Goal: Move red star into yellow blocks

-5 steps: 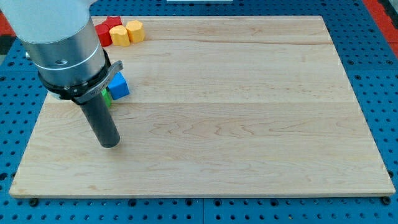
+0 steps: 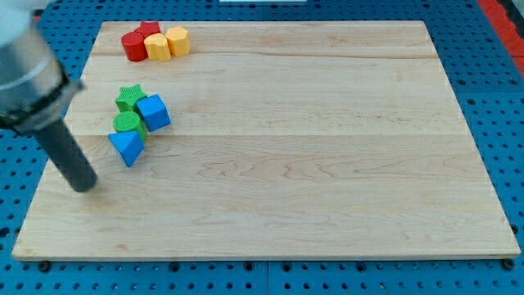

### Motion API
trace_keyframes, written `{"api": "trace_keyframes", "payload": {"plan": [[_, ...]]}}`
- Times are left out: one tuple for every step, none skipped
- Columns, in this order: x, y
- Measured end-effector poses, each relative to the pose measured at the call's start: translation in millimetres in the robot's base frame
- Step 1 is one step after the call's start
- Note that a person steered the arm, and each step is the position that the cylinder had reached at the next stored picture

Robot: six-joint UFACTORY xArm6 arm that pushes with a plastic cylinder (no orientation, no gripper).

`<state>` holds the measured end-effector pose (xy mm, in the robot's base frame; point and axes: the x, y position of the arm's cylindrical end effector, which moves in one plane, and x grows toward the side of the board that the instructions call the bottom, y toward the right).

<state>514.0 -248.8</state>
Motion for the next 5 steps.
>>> {"api": "trace_keyframes", "payload": {"plan": [[-45,-27],[-73,-51],[-79,-56],[-79,-56],[-82,-52]]}}
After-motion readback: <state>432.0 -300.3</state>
